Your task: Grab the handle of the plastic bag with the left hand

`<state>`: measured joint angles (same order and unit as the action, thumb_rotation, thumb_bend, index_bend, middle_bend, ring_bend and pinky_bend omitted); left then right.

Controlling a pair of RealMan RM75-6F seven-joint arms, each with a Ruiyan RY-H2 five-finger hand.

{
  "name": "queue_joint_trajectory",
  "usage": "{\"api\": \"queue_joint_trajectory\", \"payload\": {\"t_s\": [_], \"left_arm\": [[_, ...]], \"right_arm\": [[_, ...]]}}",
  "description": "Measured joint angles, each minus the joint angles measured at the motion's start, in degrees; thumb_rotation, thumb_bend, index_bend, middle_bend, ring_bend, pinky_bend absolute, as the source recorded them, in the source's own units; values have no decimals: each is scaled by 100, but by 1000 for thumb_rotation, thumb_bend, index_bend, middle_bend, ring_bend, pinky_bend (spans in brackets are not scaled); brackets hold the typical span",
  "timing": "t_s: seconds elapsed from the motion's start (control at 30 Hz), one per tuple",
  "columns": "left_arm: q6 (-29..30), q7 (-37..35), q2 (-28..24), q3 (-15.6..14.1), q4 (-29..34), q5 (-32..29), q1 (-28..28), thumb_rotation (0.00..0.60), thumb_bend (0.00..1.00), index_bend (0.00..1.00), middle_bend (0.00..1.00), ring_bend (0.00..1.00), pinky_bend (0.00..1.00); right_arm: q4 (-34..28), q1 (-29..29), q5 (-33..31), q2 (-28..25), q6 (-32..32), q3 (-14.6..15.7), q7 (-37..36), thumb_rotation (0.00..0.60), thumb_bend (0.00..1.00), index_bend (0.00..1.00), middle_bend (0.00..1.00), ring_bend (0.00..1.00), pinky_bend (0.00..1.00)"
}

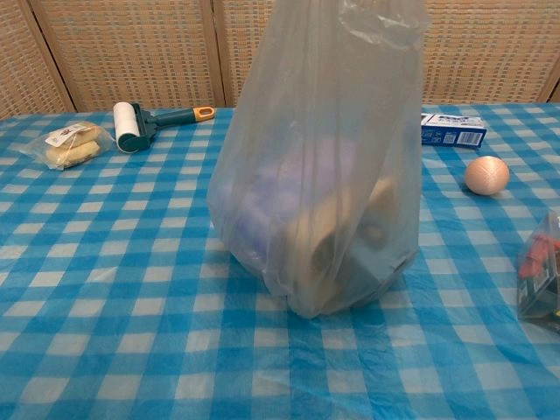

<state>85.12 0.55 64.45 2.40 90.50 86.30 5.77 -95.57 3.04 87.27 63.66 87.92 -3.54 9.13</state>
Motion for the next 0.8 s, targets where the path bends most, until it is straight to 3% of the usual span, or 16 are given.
{"api": "queue_joint_trajectory", "payload": {"t_s": [0.2,0.4,0.6,0.8], "left_arm": [[-81,-136,-10,-42,30,70,38,600,0,0,0,0,0],[-492,-1027,-157,-63,237,303,352,600,0,0,0,0,0],[-942,-2884,-326,46,545,720,1001,600,0,0,0,0,0],[-1436,-5187,-574,219,1050,1101,1875,600,0,0,0,0,0]], "right_arm": [[11,-5,30,-11,15,-4,-71,600,0,0,0,0,0],[20,16,-85,-8,-51,-47,-68,600,0,0,0,0,0],[23,67,-321,34,-161,-144,45,600,0,0,0,0,0],[77,101,-532,100,-248,-219,144,600,0,0,0,0,0]]}}
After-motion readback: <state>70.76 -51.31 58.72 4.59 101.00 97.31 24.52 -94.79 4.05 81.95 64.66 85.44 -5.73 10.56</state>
